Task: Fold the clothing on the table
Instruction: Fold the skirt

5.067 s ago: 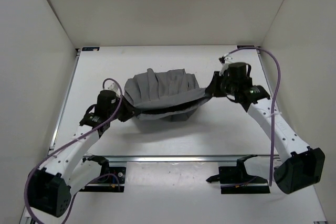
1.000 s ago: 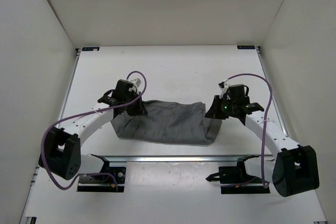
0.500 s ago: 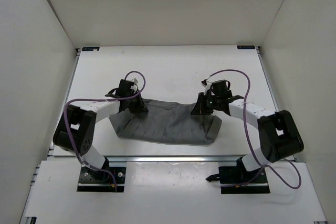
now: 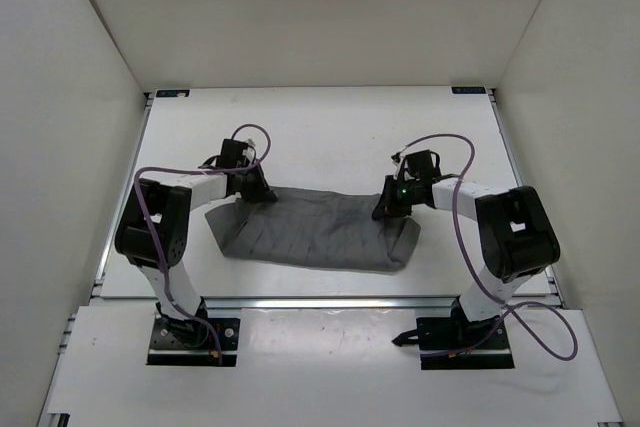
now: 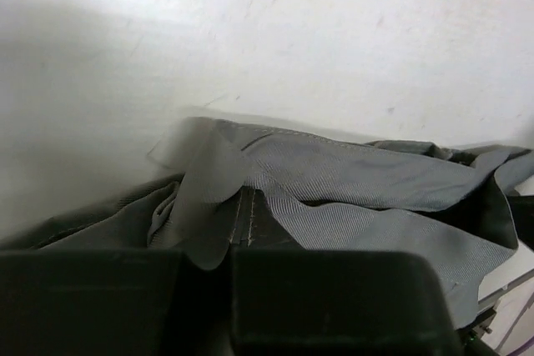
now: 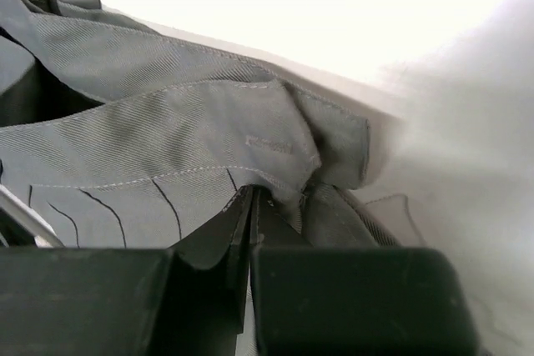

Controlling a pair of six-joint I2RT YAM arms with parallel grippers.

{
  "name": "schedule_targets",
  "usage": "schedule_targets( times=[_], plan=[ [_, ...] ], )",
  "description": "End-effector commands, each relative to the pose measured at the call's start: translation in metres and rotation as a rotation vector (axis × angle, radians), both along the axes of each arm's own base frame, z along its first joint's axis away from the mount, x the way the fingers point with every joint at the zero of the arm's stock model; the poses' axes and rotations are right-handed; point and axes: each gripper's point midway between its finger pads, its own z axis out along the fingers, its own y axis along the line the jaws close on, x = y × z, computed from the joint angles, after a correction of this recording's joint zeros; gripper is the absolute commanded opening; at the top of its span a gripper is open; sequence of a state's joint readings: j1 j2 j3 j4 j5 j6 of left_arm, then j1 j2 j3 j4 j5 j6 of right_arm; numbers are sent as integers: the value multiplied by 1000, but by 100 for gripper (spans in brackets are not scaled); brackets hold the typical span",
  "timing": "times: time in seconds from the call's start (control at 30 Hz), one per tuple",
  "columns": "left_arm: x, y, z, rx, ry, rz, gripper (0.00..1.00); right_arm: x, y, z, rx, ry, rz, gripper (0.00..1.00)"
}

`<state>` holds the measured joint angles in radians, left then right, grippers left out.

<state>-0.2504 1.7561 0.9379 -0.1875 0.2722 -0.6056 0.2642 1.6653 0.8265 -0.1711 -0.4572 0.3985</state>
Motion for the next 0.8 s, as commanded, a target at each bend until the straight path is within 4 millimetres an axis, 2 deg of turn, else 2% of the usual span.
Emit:
schedule_targets(
  times=[0.0, 0.03, 0.07, 0.1, 0.17, 0.2, 0.23, 0.3, 0.33, 0.37, 0.4, 0.47, 0.53, 0.63, 0.77],
  plan=[
    [21, -17, 34, -30, -97, -96, 3, 33, -9, 22, -19, -83, -34, 0],
    [26, -19, 45, -19, -126, -110, 7, 40, -12, 26, -29, -97, -39, 0],
    [32, -21, 59, 8, -170, -121, 12, 47, -13, 39, -40, -137, -44, 1],
    [30, -18, 70, 49, -200, -135, 16, 47, -16, 45, -47, -149, -48, 0],
    [25, -16, 81, 121, -230, -157, 34, 54, -24, 64, -43, -184, -66, 0],
    [20, -13, 90, 150, -250, -165, 37, 54, -23, 78, -31, -219, -67, 1],
    [15, -11, 99, 153, -266, -167, 41, 53, -30, 87, -21, -238, -92, 4],
    [-6, -6, 94, 138, -240, -170, 43, 40, -36, 95, 8, -236, -119, 13],
    [-10, -8, 107, 117, -266, -161, 44, 33, -39, 102, 17, -249, -130, 28],
    [-21, -1, 102, 129, -249, -150, 43, 25, -43, 106, 5, -258, -150, 37],
    [-31, 0, 94, 149, -233, -141, 40, 13, -44, 98, -25, -246, -138, 54],
    [-47, 8, 88, 190, -229, -103, 33, -5, -46, 97, -75, -263, -150, 99],
    [-62, 14, 74, 194, -182, -85, 20, -25, -48, 80, -96, -207, -161, 99],
    [-74, 23, 63, 229, -141, -41, 2, -44, -53, 62, -146, -129, -182, 99],
    [-81, 32, 49, 262, -90, -18, 0, -65, -63, 40, -237, -11, -230, 99]
  ],
)
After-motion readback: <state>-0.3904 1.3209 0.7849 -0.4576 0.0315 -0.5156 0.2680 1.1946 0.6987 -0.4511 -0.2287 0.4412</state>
